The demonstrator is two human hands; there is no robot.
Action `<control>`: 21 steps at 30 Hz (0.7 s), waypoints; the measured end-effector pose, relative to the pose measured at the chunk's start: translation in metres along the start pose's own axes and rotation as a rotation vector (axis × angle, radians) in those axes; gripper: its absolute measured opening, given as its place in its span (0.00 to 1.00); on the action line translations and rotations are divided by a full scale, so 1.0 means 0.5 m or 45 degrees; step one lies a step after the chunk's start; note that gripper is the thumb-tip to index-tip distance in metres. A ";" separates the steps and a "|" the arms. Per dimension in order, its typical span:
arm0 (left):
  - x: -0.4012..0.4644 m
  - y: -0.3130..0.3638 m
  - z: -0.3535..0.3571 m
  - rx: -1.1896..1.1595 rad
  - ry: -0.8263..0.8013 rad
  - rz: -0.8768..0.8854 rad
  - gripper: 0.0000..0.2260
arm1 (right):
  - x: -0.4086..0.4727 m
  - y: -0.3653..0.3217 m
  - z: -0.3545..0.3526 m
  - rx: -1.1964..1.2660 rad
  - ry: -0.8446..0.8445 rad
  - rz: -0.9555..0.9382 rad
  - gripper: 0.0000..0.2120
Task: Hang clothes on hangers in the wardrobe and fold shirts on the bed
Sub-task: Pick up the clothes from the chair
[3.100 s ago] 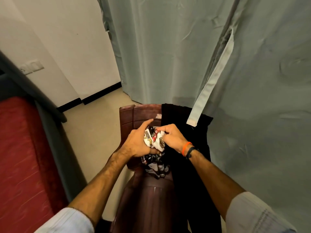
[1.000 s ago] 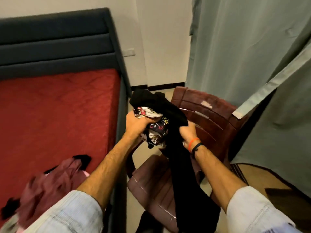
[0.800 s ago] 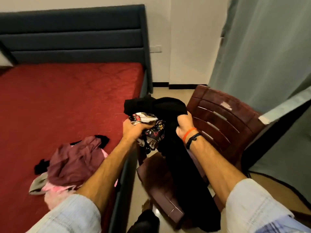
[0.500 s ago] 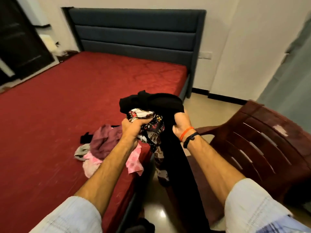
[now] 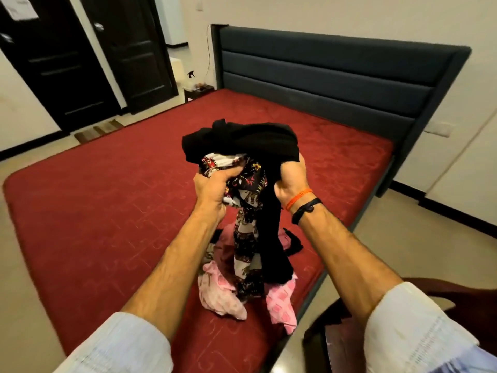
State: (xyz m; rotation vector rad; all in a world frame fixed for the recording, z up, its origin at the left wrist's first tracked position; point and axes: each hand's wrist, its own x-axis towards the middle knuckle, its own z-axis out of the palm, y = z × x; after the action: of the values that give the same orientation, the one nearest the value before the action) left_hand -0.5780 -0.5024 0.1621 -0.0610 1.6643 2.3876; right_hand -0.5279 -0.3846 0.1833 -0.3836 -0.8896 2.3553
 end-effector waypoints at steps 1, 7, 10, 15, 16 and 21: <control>0.014 0.005 -0.003 -0.003 0.005 0.019 0.15 | 0.010 0.008 0.009 0.002 -0.031 -0.027 0.09; 0.139 -0.102 -0.091 0.217 0.068 -0.165 0.29 | 0.110 0.154 -0.076 -0.934 -0.096 -0.132 0.19; 0.156 -0.232 -0.165 0.491 -0.028 -0.494 0.53 | 0.113 0.225 -0.202 -1.937 -0.233 0.320 0.34; 0.110 -0.287 -0.211 0.678 -0.137 -0.733 0.42 | 0.077 0.275 -0.316 -2.092 -0.318 0.751 0.37; 0.106 -0.296 -0.217 0.725 -0.130 -0.744 0.40 | 0.074 0.278 -0.321 -2.081 -0.315 0.736 0.35; 0.105 -0.301 -0.231 0.766 -0.075 -0.722 0.32 | 0.082 0.278 -0.313 -1.958 -0.289 0.587 0.26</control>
State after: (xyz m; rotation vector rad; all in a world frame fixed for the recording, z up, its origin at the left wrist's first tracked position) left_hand -0.6086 -0.5515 -0.0260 -0.3070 1.9377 1.4202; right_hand -0.5486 -0.3642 -0.0279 -0.9481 -2.8412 1.5409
